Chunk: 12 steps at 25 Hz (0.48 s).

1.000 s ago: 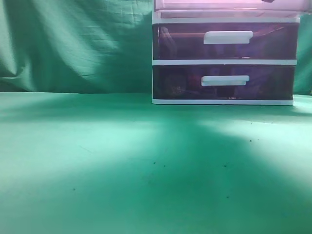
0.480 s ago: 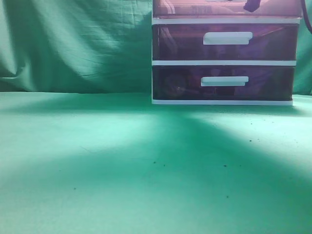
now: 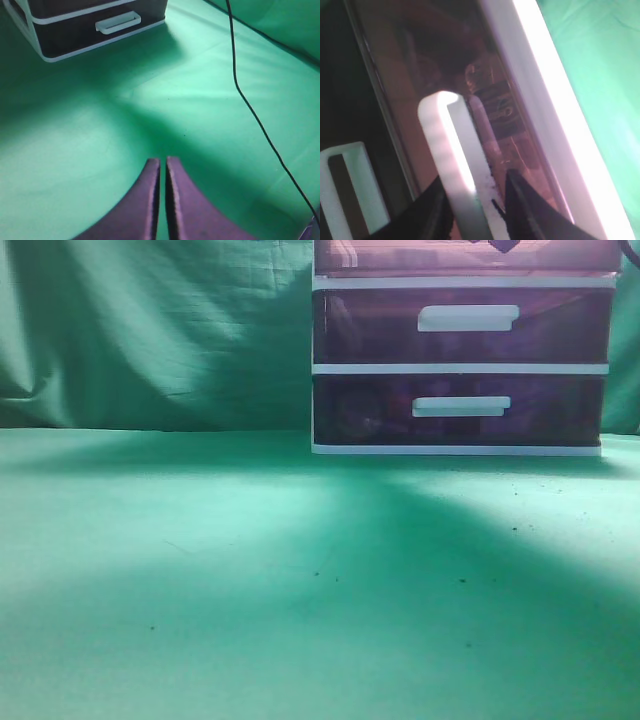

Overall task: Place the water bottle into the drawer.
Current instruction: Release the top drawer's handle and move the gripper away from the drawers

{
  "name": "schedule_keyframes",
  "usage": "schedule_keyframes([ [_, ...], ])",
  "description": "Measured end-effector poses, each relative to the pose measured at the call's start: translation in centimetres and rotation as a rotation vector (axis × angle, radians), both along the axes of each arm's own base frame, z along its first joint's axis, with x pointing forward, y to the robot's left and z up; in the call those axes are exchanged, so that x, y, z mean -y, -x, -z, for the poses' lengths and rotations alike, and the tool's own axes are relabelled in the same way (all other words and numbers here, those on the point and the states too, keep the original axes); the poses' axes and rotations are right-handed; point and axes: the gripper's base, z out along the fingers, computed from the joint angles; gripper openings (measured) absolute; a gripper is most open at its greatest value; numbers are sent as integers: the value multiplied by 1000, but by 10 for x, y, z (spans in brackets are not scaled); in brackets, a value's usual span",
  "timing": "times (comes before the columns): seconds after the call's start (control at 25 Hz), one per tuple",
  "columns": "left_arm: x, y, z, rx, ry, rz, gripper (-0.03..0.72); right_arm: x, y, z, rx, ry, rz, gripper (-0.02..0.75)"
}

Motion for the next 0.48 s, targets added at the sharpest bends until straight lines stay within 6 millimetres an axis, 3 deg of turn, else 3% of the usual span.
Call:
schedule_keyframes([
  [0.48, 0, 0, -1, 6, 3, 0, 0, 2, 3, -2, -3, 33, 12, 220],
])
